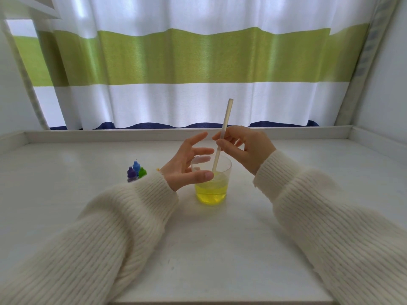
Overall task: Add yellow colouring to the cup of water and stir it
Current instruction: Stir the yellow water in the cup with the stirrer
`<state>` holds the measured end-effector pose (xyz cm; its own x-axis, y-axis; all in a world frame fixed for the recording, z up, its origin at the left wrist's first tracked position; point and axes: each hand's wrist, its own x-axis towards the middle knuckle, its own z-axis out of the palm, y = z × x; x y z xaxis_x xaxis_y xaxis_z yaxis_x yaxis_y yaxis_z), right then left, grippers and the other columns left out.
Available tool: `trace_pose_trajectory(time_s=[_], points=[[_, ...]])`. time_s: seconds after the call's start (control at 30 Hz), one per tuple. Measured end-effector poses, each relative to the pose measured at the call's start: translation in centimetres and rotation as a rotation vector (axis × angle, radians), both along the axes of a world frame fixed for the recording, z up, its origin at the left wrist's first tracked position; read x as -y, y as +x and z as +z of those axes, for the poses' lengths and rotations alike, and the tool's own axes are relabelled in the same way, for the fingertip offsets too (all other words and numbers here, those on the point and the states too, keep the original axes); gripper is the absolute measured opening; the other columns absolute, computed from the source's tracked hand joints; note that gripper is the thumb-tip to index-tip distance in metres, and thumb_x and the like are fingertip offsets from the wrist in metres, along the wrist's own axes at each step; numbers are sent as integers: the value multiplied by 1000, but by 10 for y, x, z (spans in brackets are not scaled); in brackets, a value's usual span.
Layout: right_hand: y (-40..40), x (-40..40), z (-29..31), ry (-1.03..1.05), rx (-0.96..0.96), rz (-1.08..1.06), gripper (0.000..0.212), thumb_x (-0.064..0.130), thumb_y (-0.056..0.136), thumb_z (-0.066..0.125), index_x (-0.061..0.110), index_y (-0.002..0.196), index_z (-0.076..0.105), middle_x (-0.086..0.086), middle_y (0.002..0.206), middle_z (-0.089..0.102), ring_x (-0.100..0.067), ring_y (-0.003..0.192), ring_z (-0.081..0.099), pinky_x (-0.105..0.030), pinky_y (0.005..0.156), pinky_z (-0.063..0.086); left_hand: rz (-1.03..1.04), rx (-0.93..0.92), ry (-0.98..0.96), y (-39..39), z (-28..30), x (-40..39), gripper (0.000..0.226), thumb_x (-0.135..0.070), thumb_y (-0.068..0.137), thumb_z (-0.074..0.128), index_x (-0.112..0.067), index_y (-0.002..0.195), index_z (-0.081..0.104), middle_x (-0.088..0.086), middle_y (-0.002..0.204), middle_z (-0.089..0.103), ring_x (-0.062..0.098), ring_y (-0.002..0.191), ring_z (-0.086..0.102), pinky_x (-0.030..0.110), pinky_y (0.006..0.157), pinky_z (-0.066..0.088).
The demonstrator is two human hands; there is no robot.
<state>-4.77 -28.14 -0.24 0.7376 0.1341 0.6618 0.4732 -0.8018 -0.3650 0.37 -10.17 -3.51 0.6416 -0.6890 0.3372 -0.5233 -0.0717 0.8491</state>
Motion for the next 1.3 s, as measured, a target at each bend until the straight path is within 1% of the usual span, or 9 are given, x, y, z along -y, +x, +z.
trace_pose_trajectory(time_s=[0.17, 0.3, 0.4, 0.53, 0.7, 0.83, 1.03, 1.17, 1.3], points=[[-2, 2, 1, 28, 12, 22, 10, 34, 82, 49, 30, 82, 58, 18, 73, 58, 7, 78, 53, -2, 66, 40, 4, 11, 8, 1, -1, 0, 89, -66, 39, 75, -65, 113, 25, -21, 121, 46, -5, 109, 49, 21, 80, 48], [-6, 1, 3, 60, 2, 50, 9, 24, 83, 53, 25, 79, 60, 10, 72, 61, -1, 72, 56, -10, 67, 44, -4, 5, 7, 1, -1, 0, 89, -64, 41, 76, -65, 114, 25, -20, 123, 45, -2, 112, 48, 24, 84, 48], [-8, 0, 5, 77, -6, 71, 10, 21, 84, 52, 24, 77, 59, 9, 70, 61, -4, 69, 56, -12, 66, 45, -5, 6, 9, 1, -1, 1, 90, -65, 40, 75, -64, 114, 25, -18, 123, 45, -1, 113, 47, 23, 82, 48], [-8, -3, 5, 135, -45, 109, 11, 19, 85, 52, 21, 78, 60, 12, 68, 61, -1, 64, 58, -6, 63, 45, -10, 7, 7, 2, -1, 0, 89, -65, 40, 75, -65, 113, 25, -20, 122, 45, -4, 110, 48, 19, 79, 48], [-7, -6, 3, 190, -99, 185, 10, 24, 86, 53, 26, 80, 61, 12, 71, 64, 3, 68, 61, -9, 66, 49, -8, 8, -1, 4, -3, 0, 85, -63, 43, 76, -69, 111, 26, -21, 120, 46, -9, 106, 50, 15, 71, 49], [-7, -7, 1, 206, -121, 212, 9, 25, 86, 54, 26, 83, 62, 11, 74, 66, 2, 70, 62, -18, 71, 53, -8, 14, -7, 6, -5, 0, 85, -60, 47, 76, -65, 115, 25, -21, 121, 46, -10, 106, 50, 10, 68, 47], [-6, -7, 1, 146, -102, 182, 11, 26, 88, 53, 33, 88, 60, 16, 76, 64, 6, 74, 59, -10, 70, 48, -8, 6, -2, 6, -4, 0, 86, -60, 46, 76, -65, 115, 25, -24, 120, 45, -12, 104, 49, 10, 67, 47], [-4, -5, 1, 69, -54, 99, 11, 25, 88, 52, 29, 92, 62, 18, 76, 62, 7, 73, 57, -2, 67, 41, -2, 6, 6, 4, -3, 0, 85, -61, 45, 76, -67, 113, 25, -23, 120, 45, -12, 104, 49, 12, 68, 48], [-2, -1, 1, -2, -8, 40, 8, 27, 89, 50, 30, 90, 58, 14, 79, 60, 5, 74, 54, -3, 64, 41, -3, 5, 3, 3, -3, 0, 85, -64, 42, 76, -69, 111, 26, -22, 119, 46, -10, 106, 49, 14, 70, 49]])
